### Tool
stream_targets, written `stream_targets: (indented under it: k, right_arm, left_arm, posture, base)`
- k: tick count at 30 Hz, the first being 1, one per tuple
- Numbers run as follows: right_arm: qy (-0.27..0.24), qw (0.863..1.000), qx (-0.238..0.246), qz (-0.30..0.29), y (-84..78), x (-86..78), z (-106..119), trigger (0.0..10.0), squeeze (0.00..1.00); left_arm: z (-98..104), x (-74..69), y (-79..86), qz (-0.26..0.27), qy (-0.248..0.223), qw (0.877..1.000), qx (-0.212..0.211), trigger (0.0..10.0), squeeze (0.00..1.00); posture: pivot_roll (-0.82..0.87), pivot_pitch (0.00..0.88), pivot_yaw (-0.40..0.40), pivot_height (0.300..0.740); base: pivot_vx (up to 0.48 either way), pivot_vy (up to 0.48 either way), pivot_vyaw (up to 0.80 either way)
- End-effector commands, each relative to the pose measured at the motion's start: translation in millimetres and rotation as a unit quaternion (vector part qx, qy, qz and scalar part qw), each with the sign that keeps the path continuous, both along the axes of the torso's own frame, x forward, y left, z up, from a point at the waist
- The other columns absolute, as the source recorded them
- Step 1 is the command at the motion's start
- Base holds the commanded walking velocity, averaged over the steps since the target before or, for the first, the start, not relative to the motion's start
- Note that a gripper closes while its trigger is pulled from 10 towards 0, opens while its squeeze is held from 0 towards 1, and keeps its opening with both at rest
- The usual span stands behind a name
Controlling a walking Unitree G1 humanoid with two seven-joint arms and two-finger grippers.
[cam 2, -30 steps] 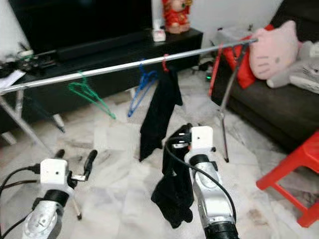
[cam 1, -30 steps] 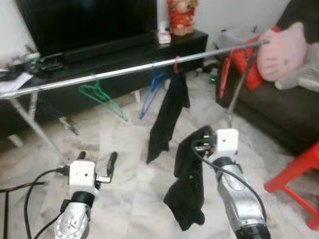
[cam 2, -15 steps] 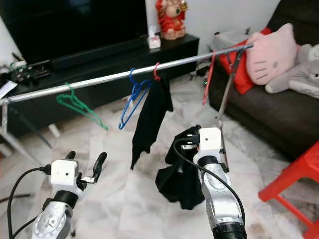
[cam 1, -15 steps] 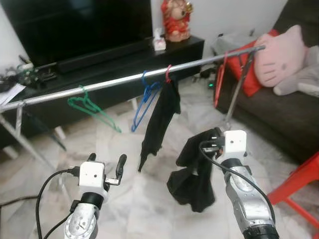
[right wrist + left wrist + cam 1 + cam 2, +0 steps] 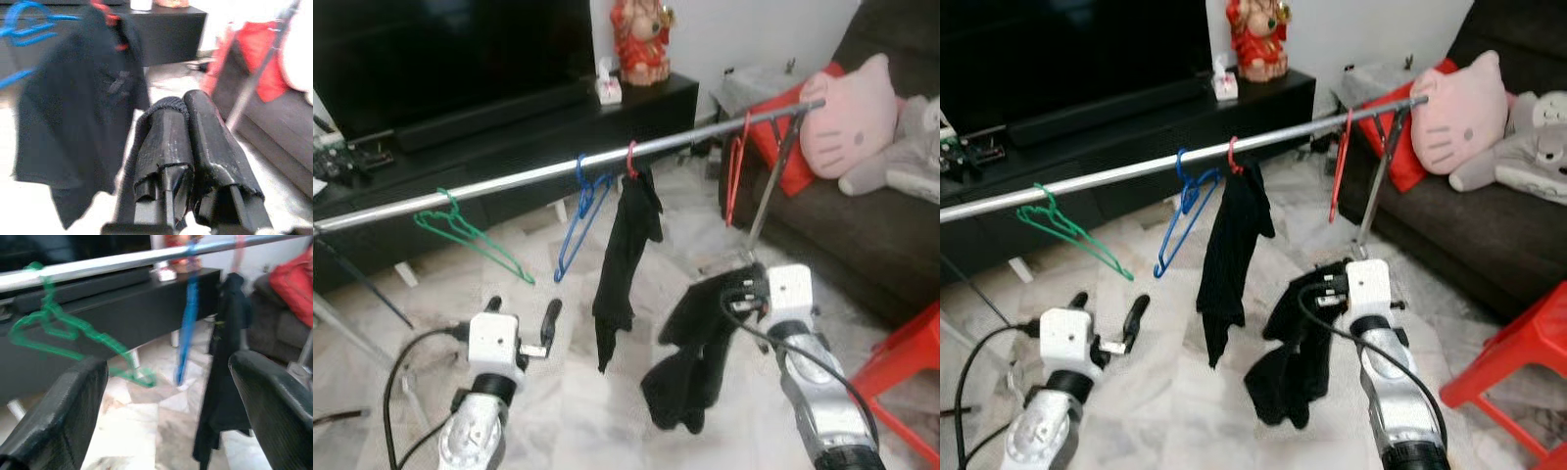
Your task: Hang hanger
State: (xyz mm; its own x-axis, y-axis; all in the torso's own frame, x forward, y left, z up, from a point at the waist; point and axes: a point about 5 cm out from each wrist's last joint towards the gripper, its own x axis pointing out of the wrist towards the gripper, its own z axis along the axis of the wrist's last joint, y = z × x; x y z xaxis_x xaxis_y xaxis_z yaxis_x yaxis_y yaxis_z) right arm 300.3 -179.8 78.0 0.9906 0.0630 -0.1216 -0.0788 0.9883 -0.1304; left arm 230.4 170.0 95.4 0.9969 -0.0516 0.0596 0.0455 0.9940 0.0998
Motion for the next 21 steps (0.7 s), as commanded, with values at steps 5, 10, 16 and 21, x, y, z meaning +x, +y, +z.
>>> stream_targets:
  k: [5, 10, 16, 21]
  right_arm:
    - [-0.026, 0.999, 0.001, 0.022, 8.6, 2.6, 8.3, 10.0, 0.00]
    - [-0.024, 1.000, 0.001, 0.017, 6.3, 3.3, 7.9, 10.0, 0.00]
    - [-0.023, 1.000, -0.001, 0.019, 6.4, 3.2, 7.8, 10.0, 0.00]
    - [-0.022, 1.000, -0.002, 0.019, 5.7, 2.5, 6.8, 10.0, 0.00]
  left_arm:
    - [1.5, -0.5, 4.0, 0.011, -0.002, 1.000, -0.002, 10.0, 0.00]
    - [1.8, -0.5, 3.6, 0.011, -0.002, 1.000, -0.002, 10.0, 0.00]
    - [3.5, 0.8, 4.0, 0.013, -0.006, 1.000, -0.003, 10.0, 0.00]
    - [4.1, 1.5, 3.4, 0.012, -0.007, 1.000, -0.002, 10.0, 0.00]
  posture:
    - [-0.08, 0.000, 0.026, 0.732]
    - [-0.08, 0.000, 0.024, 0.732]
    - [-0.08, 0.000, 0.024, 0.732]
    - [-0.08, 0.000, 0.024, 0.732]
  base:
    - [0.281, 0.000, 0.00]
    - [0.280, 0.000, 0.00]
    - [0.282, 0.000, 0.00]
    - [0.283, 0.000, 0.00]
